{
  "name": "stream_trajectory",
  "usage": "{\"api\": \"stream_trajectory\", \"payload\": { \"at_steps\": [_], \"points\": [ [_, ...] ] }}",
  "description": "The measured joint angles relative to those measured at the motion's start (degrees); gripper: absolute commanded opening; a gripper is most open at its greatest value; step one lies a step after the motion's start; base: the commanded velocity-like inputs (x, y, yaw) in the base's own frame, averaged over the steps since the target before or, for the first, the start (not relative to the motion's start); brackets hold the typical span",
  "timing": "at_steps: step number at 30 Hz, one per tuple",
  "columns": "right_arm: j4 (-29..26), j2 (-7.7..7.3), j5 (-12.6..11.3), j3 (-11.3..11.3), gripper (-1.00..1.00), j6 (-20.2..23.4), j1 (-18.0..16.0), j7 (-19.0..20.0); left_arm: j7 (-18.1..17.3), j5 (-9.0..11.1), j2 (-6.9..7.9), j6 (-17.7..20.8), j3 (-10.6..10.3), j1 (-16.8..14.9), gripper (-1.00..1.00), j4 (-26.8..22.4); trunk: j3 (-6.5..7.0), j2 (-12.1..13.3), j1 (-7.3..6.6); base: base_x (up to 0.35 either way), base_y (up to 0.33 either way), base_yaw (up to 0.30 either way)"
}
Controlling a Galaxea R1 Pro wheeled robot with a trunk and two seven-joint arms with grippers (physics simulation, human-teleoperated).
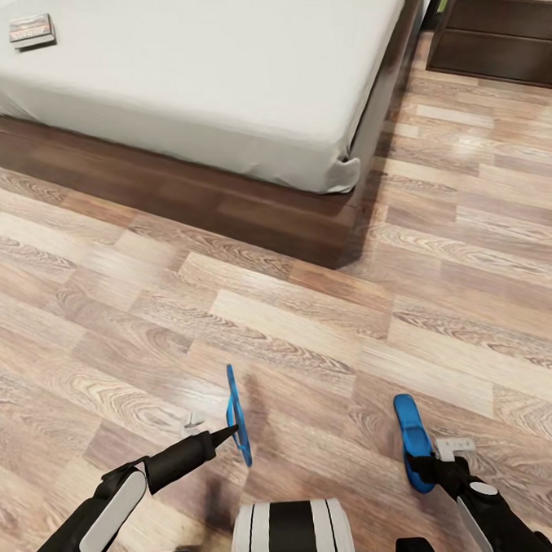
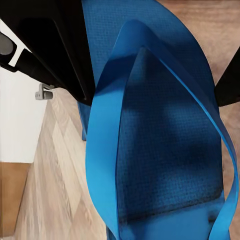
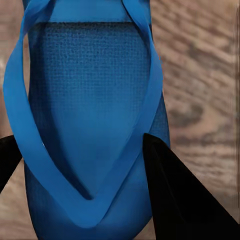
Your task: In the bedroom, move the book from the bed onto either nightstand, and place the two sandals side by side next to the bed.
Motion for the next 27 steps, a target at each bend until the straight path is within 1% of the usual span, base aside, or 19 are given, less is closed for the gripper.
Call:
{"api": "stream_trajectory", "payload": {
  "at_steps": [14,19,21,22,23,24,25,27],
  "points": [
    [0.0,-0.02,0.0,0.0,-1.0,0.1,0.0,0.0,0.0,0.0,0.0,0.0,0.0,0.0,-1.0,0.0,3.1,0.2,-0.36,0.0,0.0,0.0],
    [-0.1,-0.18,0.0,0.0,-1.0,0.9,0.0,0.3,0.0,-0.1,0.0,0.0,-0.1,0.0,-1.0,0.0,4.21,0.3,-0.49,0.0,0.0,0.0],
    [-0.6,-0.23,-0.4,0.0,-1.0,2.2,0.0,0.6,0.0,0.0,0.0,0.0,0.0,0.0,-1.0,0.1,4.66,0.3,-0.54,0.0,0.0,0.0],
    [-1.4,-0.24,-1.1,0.0,-1.0,3.4,0.0,0.8,0.0,0.0,0.0,0.0,0.0,0.0,-1.0,0.2,4.88,0.3,-0.57,0.0,0.0,0.0],
    [-3.3,-0.28,-2.7,0.0,-1.0,6.1,0.0,1.1,0.0,0.0,0.0,0.0,-0.1,0.0,-1.0,0.4,5.1,0.3,-0.59,0.0,0.0,0.0],
    [-5.7,-0.27,-5.0,0.1,-1.0,9.3,0.0,2.4,0.0,0.0,-0.05,0.0,-0.1,0.0,-1.0,0.5,5.33,0.3,-0.62,0.0,0.0,0.0],
    [-7.6,-0.28,-6.6,0.1,-1.0,11.3,0.0,4.5,0.0,0.0,-0.16,0.0,-0.1,0.0,-1.0,0.6,5.55,0.3,-0.65,0.0,0.0,0.0],
    [-10.4,-0.43,-9.9,-0.1,-1.0,14.7,0.0,11.1,0.0,0.0,-0.51,0.0,-0.2,0.0,-1.0,0.7,5.99,0.4,-0.7,0.0,0.0,0.0]
  ]
}}
